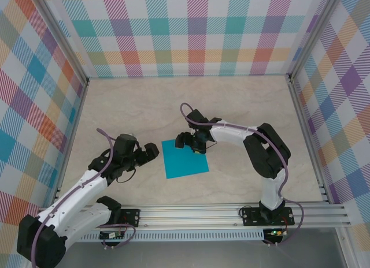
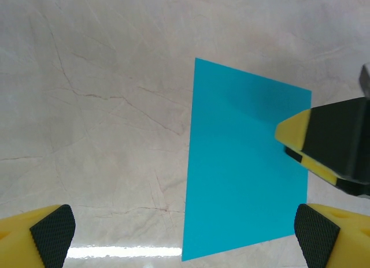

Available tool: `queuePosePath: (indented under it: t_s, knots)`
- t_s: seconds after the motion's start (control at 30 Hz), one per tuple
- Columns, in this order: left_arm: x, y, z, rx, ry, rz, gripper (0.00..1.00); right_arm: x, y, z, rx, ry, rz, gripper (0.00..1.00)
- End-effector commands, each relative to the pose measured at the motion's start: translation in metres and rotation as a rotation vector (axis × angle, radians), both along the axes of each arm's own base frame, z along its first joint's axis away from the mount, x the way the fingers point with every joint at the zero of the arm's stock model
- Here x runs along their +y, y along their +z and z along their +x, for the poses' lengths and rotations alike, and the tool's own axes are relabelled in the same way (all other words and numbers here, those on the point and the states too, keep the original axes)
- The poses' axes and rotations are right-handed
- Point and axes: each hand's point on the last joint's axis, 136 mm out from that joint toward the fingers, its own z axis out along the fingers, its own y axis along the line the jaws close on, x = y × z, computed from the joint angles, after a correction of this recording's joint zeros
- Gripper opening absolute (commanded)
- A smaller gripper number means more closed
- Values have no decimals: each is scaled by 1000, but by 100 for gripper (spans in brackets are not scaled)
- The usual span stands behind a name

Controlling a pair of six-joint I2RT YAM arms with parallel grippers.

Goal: Fold a paper plane with a square sheet of paper (pick it up from the middle)
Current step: Move the square sheet of paper to the center of the table.

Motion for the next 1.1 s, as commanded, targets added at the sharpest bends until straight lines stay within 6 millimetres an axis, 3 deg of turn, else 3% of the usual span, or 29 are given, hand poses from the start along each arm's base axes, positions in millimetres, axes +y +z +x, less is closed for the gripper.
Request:
queuePosePath:
  t_s: [0.0,0.23,0.67,0.9,1.07]
  knots:
    - [8,13,1,-40,6,27,100,-8,-12,-10,40,-1,-27,83]
    - [10,23,2,-85,4,23,100,-34,-28,-23,71,-77,-101,81]
    - [-5,27,9,-84,-37,-25,100,-78,-24,-43,61,-237,-143,79]
    - [-17,24,13,-59,-56,-69,100,-74,16,-35,-44,-181,-91,80]
    - [-31,18,13,-44,-110,-121,100,-77,40,-34,-89,-70,-143,86]
